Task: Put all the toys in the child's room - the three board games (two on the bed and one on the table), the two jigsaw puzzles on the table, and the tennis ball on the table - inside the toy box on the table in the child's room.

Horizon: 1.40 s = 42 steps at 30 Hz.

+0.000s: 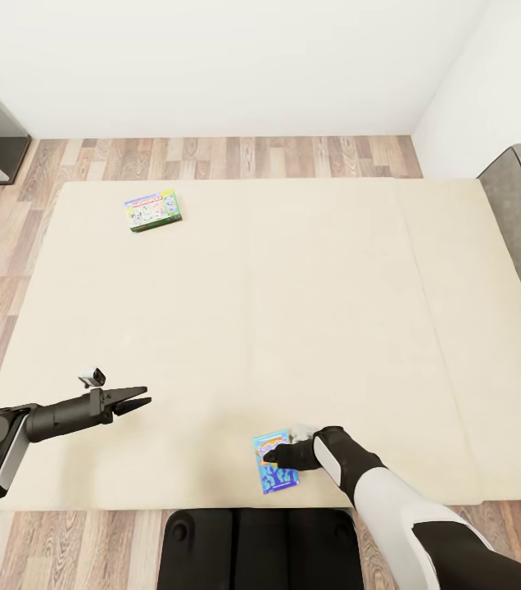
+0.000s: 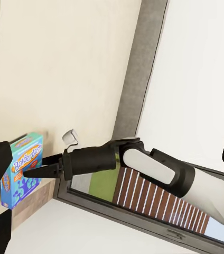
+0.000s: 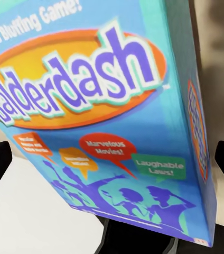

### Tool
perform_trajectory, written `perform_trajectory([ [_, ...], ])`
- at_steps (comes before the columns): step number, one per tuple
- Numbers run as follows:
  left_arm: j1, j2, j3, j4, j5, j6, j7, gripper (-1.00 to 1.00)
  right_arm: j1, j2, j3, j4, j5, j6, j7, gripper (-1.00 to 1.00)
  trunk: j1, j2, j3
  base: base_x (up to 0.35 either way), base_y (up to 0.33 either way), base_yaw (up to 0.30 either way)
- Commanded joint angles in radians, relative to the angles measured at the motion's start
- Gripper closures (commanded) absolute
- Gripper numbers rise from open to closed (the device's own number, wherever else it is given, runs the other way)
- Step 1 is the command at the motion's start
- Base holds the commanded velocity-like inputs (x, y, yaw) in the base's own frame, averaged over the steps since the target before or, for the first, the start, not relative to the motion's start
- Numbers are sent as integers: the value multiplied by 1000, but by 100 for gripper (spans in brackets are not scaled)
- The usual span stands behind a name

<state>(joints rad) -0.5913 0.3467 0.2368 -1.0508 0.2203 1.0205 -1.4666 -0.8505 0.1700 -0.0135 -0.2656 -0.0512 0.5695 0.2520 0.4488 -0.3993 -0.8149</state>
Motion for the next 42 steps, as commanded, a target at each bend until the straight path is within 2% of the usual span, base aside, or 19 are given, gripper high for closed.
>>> perform_trajectory([
  [1,-1,0,-1,0,1,10,-3,-100,1,5,-11,-1,-44,-11,9,-100,1,-1,-1,0,0,0],
  [42,-1,-2,-2,0,1,10,-4,-100,1,5,-11,0,-44,-13,9,-100,1,-1,-1,0,26,0],
])
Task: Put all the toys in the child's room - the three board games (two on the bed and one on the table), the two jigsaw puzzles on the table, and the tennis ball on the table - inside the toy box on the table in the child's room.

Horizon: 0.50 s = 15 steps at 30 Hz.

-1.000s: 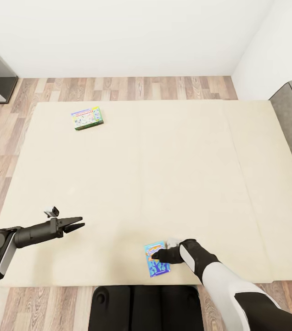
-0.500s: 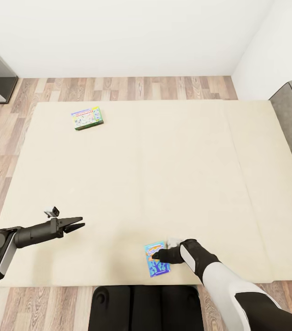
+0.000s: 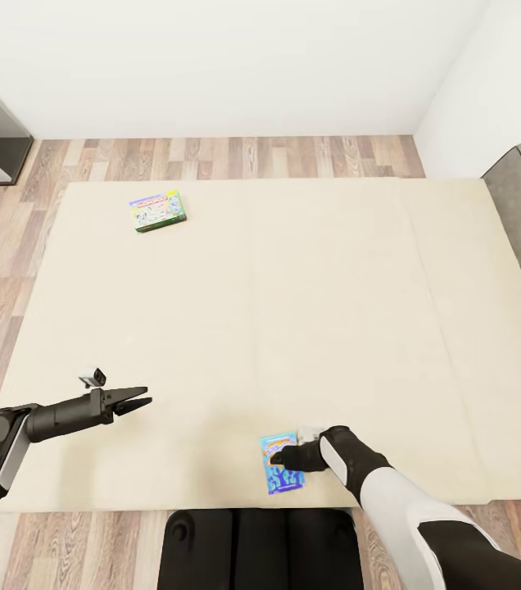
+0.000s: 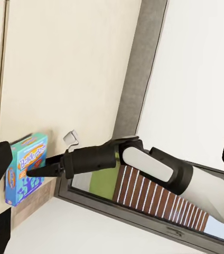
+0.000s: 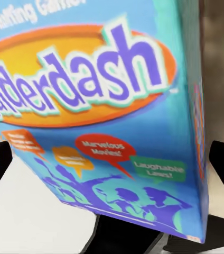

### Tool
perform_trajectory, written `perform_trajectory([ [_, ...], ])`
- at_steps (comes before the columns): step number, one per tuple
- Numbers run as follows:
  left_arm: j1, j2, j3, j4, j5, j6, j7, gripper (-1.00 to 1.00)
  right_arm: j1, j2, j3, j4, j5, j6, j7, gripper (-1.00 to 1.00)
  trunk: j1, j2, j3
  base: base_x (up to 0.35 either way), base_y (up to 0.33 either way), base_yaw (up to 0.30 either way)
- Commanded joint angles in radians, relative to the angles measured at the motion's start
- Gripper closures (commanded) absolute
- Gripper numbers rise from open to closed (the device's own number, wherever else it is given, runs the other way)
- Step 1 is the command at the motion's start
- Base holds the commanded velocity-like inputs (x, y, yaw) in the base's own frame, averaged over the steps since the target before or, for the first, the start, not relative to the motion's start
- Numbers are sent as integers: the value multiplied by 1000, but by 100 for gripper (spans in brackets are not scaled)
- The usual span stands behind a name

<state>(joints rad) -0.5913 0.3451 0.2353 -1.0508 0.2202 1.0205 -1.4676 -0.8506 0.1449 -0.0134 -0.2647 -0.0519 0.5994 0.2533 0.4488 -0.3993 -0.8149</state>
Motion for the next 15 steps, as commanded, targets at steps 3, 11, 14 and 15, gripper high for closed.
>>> perform_trajectory([
  [3,-1,0,-1,0,1,10,-3,-100,1,30,-11,-1,-43,-43,7,-100,1,-1,-1,0,9,0],
  [11,-1,0,-1,0,1,11,-3,-100,1,30,-11,-1,-43,-43,7,-100,1,-1,-1,0,41,0],
  [14,-1,0,-1,0,1,11,-3,-100,1,30,-11,-1,-43,-43,7,-100,1,-1,-1,0,61,0],
  [15,-1,0,-1,0,1,11,-3,-100,1,30,-11,-1,-43,-43,7,-100,1,-1,-1,0,26,0],
])
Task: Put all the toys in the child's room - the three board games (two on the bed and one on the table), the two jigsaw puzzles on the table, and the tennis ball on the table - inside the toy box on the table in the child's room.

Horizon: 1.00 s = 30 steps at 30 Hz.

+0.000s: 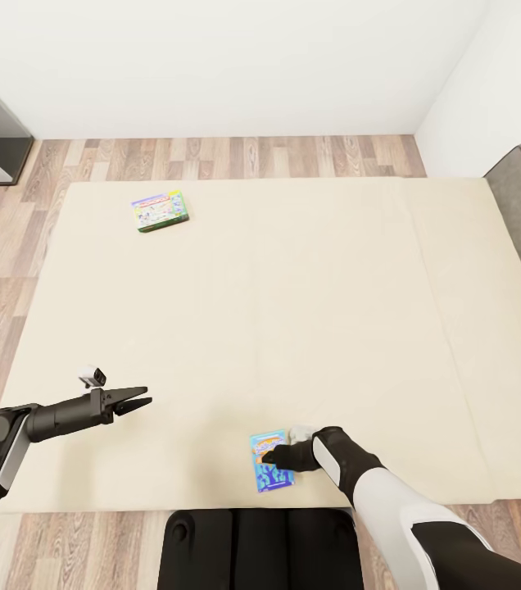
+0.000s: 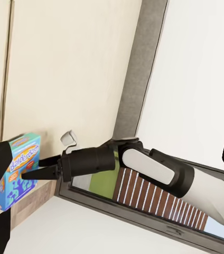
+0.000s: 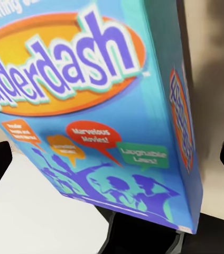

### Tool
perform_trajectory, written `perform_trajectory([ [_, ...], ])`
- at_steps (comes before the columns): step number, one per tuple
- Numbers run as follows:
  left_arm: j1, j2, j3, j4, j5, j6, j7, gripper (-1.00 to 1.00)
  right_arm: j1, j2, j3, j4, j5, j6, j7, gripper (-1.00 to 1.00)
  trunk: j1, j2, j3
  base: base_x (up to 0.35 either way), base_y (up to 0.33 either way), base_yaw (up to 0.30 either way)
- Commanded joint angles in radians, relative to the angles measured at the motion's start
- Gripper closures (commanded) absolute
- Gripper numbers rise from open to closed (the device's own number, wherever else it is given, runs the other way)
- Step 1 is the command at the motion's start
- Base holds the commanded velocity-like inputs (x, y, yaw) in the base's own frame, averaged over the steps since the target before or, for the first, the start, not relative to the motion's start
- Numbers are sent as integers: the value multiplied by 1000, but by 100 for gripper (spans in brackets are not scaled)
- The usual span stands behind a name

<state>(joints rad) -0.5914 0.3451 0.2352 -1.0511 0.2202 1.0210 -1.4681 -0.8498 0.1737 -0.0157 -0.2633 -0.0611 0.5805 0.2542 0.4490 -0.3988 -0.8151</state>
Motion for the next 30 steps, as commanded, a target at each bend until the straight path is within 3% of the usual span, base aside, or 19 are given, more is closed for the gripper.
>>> perform_trajectory([
  [1,-1,0,0,0,1,10,-3,-100,0,1,-9,-2,-34,-24,7,-100,1,-1,-1,0,21,0],
  [30,-1,0,0,0,1,11,-3,-100,0,1,-9,-2,-34,-25,7,-100,1,-1,-1,0,17,0],
])
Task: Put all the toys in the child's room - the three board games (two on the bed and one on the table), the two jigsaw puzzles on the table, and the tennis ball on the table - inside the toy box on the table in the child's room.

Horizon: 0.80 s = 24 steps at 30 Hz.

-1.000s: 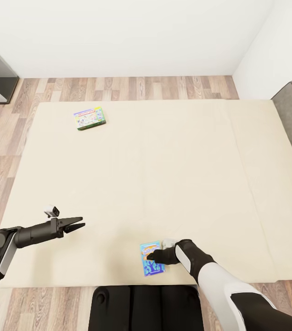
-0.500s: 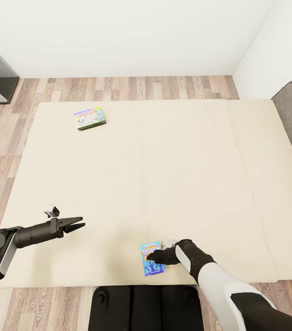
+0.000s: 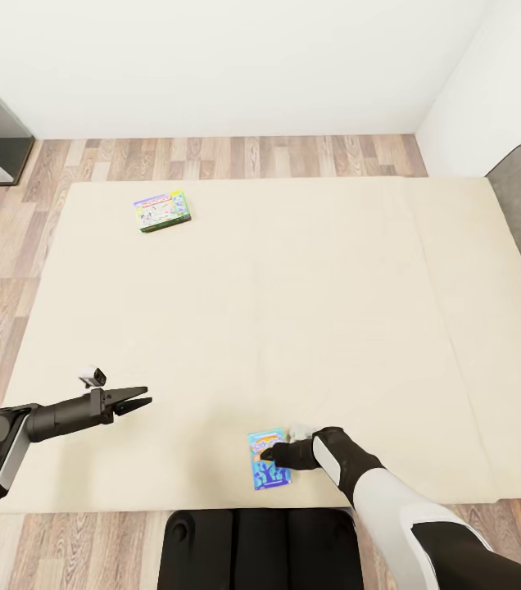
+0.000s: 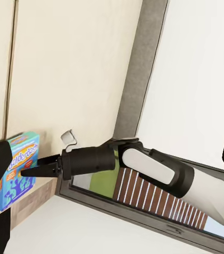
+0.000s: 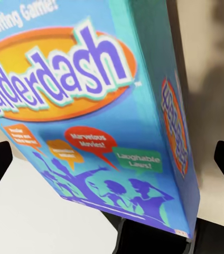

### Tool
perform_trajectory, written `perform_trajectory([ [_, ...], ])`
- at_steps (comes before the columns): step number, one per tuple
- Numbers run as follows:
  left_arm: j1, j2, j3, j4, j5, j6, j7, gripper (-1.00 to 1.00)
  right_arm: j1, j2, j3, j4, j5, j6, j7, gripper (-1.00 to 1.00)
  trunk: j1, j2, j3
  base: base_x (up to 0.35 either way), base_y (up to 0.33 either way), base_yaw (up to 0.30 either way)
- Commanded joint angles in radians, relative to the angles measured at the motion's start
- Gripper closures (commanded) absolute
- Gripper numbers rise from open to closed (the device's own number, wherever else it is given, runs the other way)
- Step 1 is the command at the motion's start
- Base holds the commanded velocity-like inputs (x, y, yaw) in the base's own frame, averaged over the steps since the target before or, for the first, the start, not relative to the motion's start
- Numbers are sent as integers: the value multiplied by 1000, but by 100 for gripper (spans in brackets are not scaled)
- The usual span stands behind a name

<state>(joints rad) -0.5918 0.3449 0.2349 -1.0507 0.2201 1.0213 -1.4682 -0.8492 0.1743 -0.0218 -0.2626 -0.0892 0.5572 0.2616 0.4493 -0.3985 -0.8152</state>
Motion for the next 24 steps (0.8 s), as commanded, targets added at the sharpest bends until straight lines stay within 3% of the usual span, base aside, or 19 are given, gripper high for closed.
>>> perform_trajectory([
  [1,0,0,0,0,1,11,-3,-100,-1,0,-3,-3,-6,-2,-1,-100,1,-1,-1,0,0,0],
  [24,0,0,0,0,1,11,-3,-100,-1,0,-3,-3,-6,-1,-1,-100,1,-1,-1,0,22,0],
])
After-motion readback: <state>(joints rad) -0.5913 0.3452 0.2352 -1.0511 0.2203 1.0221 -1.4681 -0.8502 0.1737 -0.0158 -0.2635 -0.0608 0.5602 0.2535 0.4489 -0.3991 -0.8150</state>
